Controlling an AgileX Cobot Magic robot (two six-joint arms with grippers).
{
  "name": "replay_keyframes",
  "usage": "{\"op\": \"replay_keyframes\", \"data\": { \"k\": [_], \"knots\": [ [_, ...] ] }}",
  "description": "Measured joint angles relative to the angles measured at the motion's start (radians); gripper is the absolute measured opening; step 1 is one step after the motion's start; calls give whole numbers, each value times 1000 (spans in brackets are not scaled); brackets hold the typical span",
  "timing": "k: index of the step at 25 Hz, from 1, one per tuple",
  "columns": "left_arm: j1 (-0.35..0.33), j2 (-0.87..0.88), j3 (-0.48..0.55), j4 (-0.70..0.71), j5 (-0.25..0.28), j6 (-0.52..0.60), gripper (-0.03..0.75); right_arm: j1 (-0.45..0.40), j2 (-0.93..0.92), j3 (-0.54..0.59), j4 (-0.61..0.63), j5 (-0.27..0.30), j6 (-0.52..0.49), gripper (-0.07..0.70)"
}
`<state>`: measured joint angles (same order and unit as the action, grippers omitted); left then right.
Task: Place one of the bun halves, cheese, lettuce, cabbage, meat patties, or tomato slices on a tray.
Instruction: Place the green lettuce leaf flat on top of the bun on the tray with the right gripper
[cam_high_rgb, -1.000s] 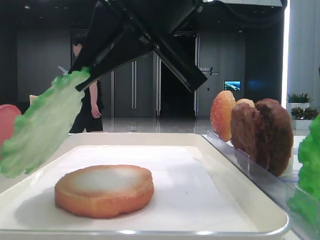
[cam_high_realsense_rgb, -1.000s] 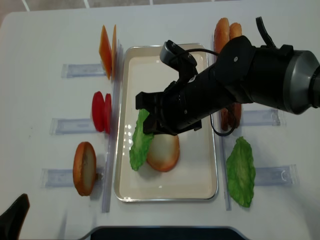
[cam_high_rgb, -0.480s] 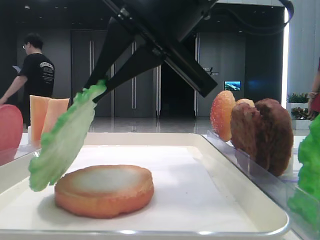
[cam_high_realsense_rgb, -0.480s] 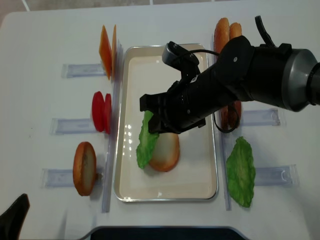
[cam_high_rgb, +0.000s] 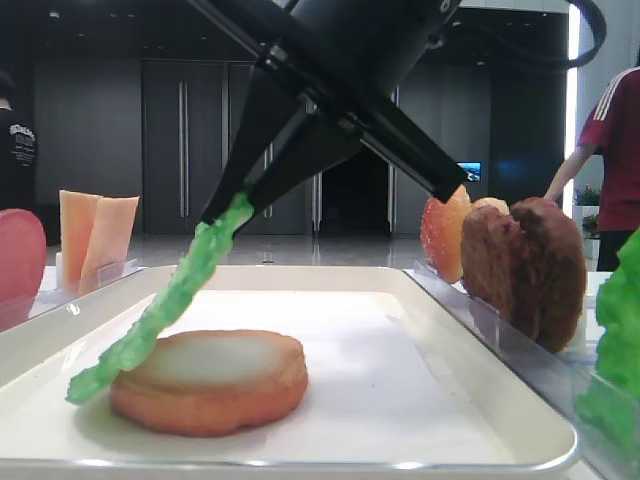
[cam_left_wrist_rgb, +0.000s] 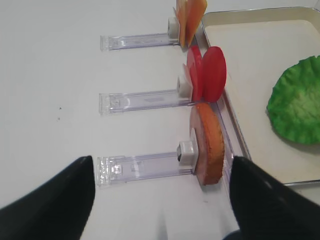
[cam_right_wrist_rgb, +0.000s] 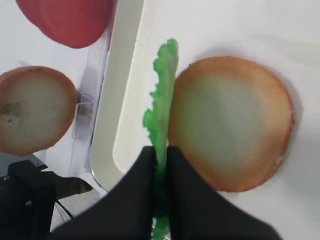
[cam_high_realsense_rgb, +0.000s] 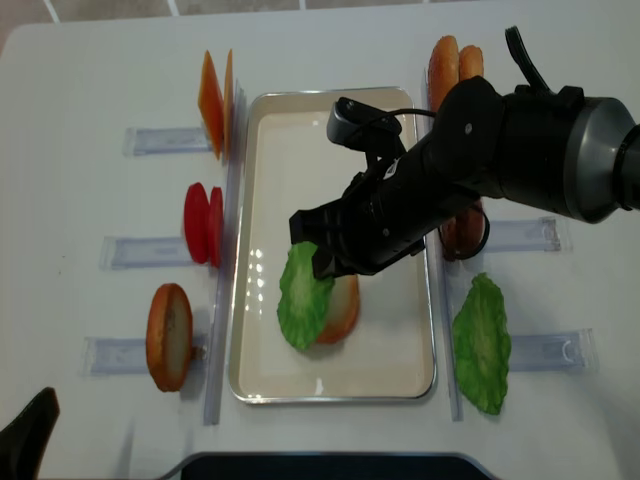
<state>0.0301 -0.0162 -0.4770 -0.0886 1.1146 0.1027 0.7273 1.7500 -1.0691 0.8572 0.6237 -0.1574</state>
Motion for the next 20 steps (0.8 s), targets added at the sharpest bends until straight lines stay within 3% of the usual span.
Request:
{"op": "replay_keyframes", "data": {
  "k": [13, 20],
  "knots": [
    [0, 0, 0, 0, 0, 0, 643, 0, 0, 0, -179, -1, 157, 55],
    [0, 0, 0, 0, 0, 0, 643, 0, 0, 0, -209, -1, 177, 55]
  ]
}}
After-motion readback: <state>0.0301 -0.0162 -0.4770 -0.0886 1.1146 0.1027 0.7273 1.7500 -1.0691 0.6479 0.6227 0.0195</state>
